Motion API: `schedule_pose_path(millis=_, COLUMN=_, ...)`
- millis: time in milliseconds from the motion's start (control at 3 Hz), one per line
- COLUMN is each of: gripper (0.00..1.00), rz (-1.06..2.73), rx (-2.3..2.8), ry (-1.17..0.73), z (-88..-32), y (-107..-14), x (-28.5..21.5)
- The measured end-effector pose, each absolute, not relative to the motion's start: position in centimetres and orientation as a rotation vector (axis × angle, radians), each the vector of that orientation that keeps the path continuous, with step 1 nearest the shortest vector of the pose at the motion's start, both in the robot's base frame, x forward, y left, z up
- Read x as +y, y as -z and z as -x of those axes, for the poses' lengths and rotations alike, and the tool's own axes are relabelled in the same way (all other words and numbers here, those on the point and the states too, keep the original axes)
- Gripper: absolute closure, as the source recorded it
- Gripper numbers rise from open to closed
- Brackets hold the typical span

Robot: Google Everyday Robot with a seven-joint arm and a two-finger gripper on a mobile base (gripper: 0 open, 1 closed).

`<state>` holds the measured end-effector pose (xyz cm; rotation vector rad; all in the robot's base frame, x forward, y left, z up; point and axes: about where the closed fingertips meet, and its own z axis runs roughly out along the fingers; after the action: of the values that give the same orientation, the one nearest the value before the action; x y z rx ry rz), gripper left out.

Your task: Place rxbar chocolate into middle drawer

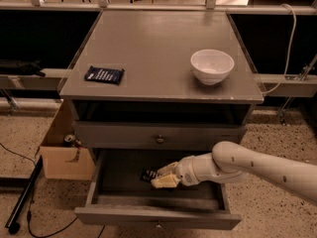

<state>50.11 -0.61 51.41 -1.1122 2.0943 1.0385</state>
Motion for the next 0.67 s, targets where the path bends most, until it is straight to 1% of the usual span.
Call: schedule_pose_path(millis=667, gripper=1.0, rz=1.013, rx=2.17, ry=-1.05, z=-51.6, y=-46.2, x=-3.1)
